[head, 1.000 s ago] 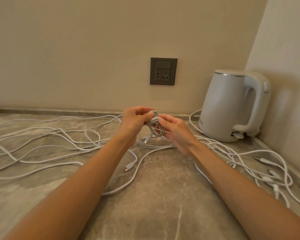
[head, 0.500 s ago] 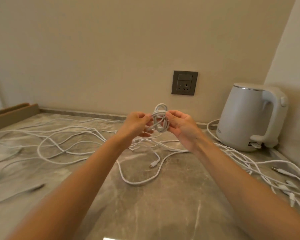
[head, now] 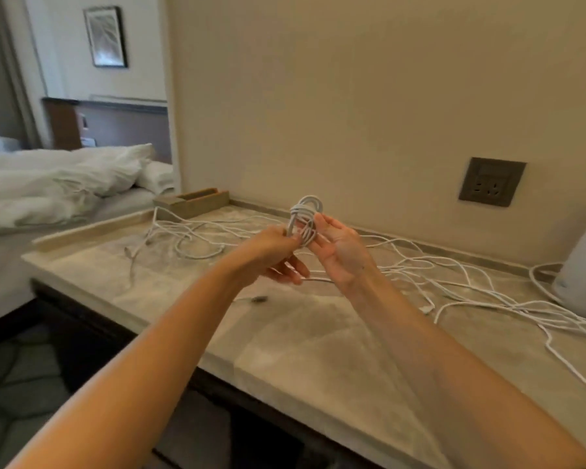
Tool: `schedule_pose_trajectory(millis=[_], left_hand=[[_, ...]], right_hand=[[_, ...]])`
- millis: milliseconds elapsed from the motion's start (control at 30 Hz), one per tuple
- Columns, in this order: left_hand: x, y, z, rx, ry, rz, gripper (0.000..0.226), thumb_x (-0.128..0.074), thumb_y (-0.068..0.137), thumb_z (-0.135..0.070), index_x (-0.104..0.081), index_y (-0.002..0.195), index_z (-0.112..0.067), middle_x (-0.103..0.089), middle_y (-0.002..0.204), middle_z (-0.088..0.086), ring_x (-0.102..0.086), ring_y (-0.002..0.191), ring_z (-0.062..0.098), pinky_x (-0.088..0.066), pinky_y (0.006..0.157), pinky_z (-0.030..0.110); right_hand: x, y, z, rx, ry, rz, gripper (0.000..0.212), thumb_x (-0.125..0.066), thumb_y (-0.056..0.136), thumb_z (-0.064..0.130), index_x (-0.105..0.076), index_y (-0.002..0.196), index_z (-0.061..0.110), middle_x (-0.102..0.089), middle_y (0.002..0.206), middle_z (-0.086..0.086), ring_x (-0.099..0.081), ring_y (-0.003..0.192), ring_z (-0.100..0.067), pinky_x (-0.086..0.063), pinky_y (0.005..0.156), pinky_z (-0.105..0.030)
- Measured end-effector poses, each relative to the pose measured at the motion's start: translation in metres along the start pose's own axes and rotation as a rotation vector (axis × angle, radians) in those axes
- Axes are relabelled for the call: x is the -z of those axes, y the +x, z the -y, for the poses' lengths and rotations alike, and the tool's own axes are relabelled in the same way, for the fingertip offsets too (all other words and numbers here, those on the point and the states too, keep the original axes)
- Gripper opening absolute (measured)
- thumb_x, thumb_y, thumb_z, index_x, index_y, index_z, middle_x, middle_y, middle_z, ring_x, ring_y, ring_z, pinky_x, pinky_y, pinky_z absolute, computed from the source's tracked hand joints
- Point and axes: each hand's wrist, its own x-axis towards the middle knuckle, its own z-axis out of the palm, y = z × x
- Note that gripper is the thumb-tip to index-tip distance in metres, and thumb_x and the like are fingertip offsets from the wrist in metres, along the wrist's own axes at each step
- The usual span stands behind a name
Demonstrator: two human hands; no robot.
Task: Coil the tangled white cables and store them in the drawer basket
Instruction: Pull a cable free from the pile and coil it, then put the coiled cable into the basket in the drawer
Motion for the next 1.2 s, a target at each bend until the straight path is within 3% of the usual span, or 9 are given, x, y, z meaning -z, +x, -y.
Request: schedule_pose_trajectory(millis=[100, 233, 367, 533, 633, 800, 967, 1133, 1200], left_hand=[[0.049, -0.026, 0.029, 0.056, -0.042, -0.086, 0.027, -0.042, 0.098, -0.031, -0.056, 0.106, -0.009, -0.066, 0.087, 0.010, -0.062, 0.072, 0.018, -0.052, 0.064, 0.024], [0.099, -0.062, 0.072, 0.094, -0.152, -0.241, 0.028, -0.045, 0.097, -0.027, -0.059, 0.107, -0.004, -0.065, 0.092, 0.015, -0.062, 0.075, 0.019, -0.053, 0.068, 0.026], [0.150, -0.113, 0.129, 0.163, -0.297, -0.352, 0.021, -0.047, 0.096, -0.018, -0.061, 0.101, -0.003, -0.063, 0.094, 0.014, -0.061, 0.085, 0.020, -0.054, 0.083, 0.033], [0.190, -0.170, 0.199, 0.283, -0.458, -0.574, 0.017, -0.042, 0.094, 0.002, -0.059, 0.092, 0.005, -0.061, 0.088, 0.017, -0.064, 0.079, 0.023, -0.057, 0.067, 0.027], [0.198, -0.201, 0.242, 0.381, -0.515, -0.647, 0.020, -0.038, 0.092, 0.007, -0.058, 0.091, 0.006, -0.061, 0.086, 0.018, -0.064, 0.077, 0.025, -0.057, 0.067, 0.031], [0.202, -0.239, 0.307, 0.455, -0.689, -0.649, 0.027, -0.034, 0.092, 0.010, -0.058, 0.083, 0.003, -0.061, 0.087, 0.016, -0.063, 0.079, 0.023, -0.057, 0.062, 0.027], [0.204, -0.255, 0.364, 0.604, -0.707, -0.645, 0.023, -0.041, 0.089, 0.013, -0.058, 0.077, 0.004, -0.058, 0.078, 0.015, -0.062, 0.068, 0.019, -0.057, 0.059, 0.022], [0.193, -0.274, 0.416, 0.767, -0.491, -0.637, 0.023, -0.056, 0.080, 0.011, -0.062, 0.068, -0.007, -0.065, 0.059, 0.002, -0.060, 0.060, 0.012, -0.053, 0.051, 0.017], [0.188, -0.277, 0.437, 0.815, -0.398, -0.616, 0.024, -0.058, 0.079, 0.010, -0.059, 0.065, -0.009, -0.065, 0.061, 0.000, -0.057, 0.059, 0.012, -0.053, 0.062, 0.021]], right_hand=[[-0.038, 0.001, -0.037, -0.094, -0.023, 0.081, 0.015, -0.045, 0.095, 0.002, -0.059, 0.097, -0.001, -0.071, 0.076, -0.007, -0.069, 0.070, -0.014, -0.057, 0.068, -0.023], [-0.088, -0.002, -0.090, -0.201, -0.101, 0.154, 0.014, -0.046, 0.094, -0.002, -0.060, 0.092, 0.001, -0.064, 0.084, -0.011, -0.063, 0.071, -0.015, -0.055, 0.065, -0.021], [-0.142, -0.018, -0.158, -0.352, -0.157, 0.247, 0.011, -0.048, 0.093, -0.003, -0.058, 0.093, 0.001, -0.062, 0.084, -0.010, -0.061, 0.073, -0.014, -0.054, 0.063, -0.018], [-0.189, -0.042, -0.248, -0.531, -0.130, 0.332, 0.030, -0.042, 0.096, -0.002, -0.048, 0.122, -0.015, -0.058, 0.090, -0.014, -0.059, 0.078, -0.017, -0.054, 0.070, -0.022], [-0.208, -0.063, -0.302, -0.653, -0.087, 0.342, 0.033, -0.041, 0.097, 0.001, -0.047, 0.126, -0.014, -0.059, 0.091, -0.014, -0.059, 0.081, -0.018, -0.054, 0.071, -0.025], [-0.211, -0.096, -0.381, -0.857, -0.024, 0.251, 0.032, -0.041, 0.098, 0.003, -0.049, 0.125, -0.013, -0.061, 0.092, -0.017, -0.062, 0.081, -0.020, -0.057, 0.063, -0.026], [-0.203, -0.115, -0.438, -0.983, -0.013, 0.223, 0.034, -0.039, 0.099, 0.003, -0.046, 0.127, -0.016, -0.060, 0.098, -0.019, -0.061, 0.085, -0.023, -0.054, 0.073, -0.031], [-0.178, -0.129, -0.483, -1.102, -0.393, 0.317, 0.035, -0.046, 0.096, 0.005, -0.050, 0.126, -0.012, -0.060, 0.091, -0.011, -0.058, 0.078, -0.017, -0.049, 0.077, -0.027], [-0.167, -0.135, -0.498, -1.151, -0.546, 0.403, 0.035, -0.051, 0.094, 0.006, -0.053, 0.125, -0.011, -0.062, 0.100, -0.015, -0.059, 0.082, -0.018, -0.049, 0.080, -0.027]])
